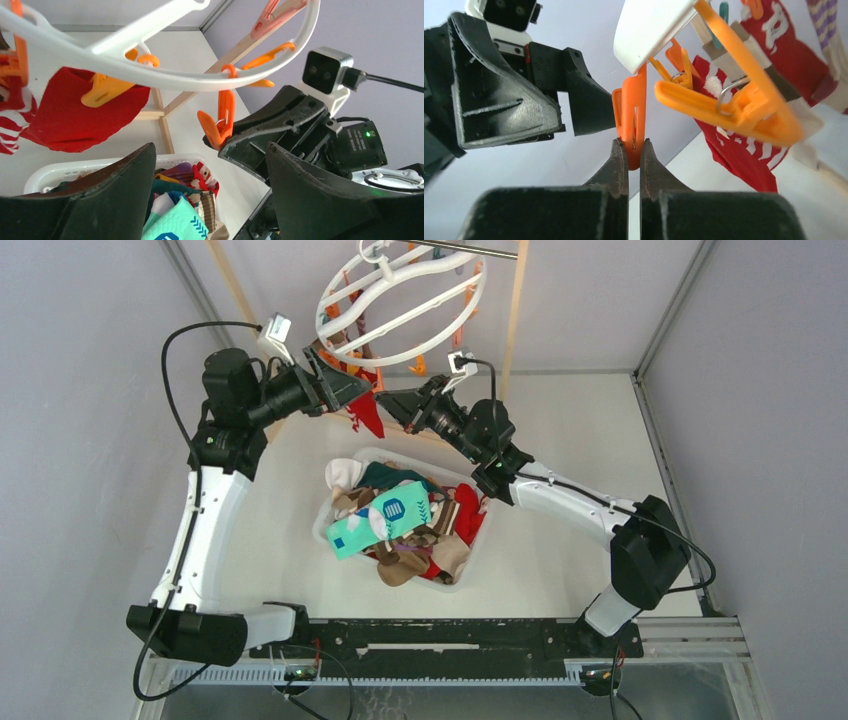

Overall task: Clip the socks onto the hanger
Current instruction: Open the clamp at the hanger.

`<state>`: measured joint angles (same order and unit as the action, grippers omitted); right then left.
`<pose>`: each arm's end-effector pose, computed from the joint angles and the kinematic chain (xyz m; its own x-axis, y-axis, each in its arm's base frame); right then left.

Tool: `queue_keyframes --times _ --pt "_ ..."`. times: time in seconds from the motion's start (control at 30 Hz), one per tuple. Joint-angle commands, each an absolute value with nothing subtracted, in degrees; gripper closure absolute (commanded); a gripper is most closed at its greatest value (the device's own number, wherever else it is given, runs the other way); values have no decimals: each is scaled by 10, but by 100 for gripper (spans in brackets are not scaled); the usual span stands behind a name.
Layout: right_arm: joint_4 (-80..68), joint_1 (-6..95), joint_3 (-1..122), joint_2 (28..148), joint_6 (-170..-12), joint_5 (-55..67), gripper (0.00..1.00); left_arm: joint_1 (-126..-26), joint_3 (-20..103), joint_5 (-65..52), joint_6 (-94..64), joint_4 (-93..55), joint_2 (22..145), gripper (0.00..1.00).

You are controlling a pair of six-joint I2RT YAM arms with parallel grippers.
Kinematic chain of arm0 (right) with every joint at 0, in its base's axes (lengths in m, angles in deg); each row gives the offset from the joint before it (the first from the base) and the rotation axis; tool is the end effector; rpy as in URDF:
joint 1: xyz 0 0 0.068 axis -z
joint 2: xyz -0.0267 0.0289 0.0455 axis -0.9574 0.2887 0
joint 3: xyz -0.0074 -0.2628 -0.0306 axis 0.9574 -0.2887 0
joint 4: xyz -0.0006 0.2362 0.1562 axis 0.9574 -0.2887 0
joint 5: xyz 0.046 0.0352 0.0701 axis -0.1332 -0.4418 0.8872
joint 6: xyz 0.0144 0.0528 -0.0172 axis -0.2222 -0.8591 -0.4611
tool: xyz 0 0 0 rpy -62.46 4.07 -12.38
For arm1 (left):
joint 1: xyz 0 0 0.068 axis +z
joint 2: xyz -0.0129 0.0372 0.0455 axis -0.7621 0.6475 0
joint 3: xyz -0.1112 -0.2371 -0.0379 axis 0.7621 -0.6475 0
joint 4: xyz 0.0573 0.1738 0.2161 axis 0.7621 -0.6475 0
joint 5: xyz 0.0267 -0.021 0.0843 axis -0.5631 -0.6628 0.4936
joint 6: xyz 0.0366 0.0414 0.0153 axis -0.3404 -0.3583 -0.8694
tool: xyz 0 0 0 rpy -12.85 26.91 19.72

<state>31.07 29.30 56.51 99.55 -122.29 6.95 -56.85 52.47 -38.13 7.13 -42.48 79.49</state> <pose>0.2935 0.2915 0.3593 -0.3358 0.5196 -0.7857 -0.7441 0.3651 0.5595 0.2842 -0.0620 0.4539 -0.5297 -0.3618 -0.7672 0.5154 0.5811 -0.6298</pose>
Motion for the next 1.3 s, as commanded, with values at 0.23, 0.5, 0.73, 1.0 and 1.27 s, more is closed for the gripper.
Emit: queue_keyframes --times 0.23,0.5,0.73,1.0,1.27 --pt "269 242 628 983 -1000 -49 100 -592 599 -341 36 -442 804 20" --pt "244 210 678 1013 -920 -98 100 -593 602 -313 26 -452 808 21" --pt "234 189 700 1029 -870 -128 100 -592 635 -315 30 -451 829 21" --pt "227 178 710 1039 -846 -156 100 -592 646 -293 18 -453 836 23" --pt "222 164 731 1056 -824 -178 100 -597 652 -255 -3 -478 839 31"
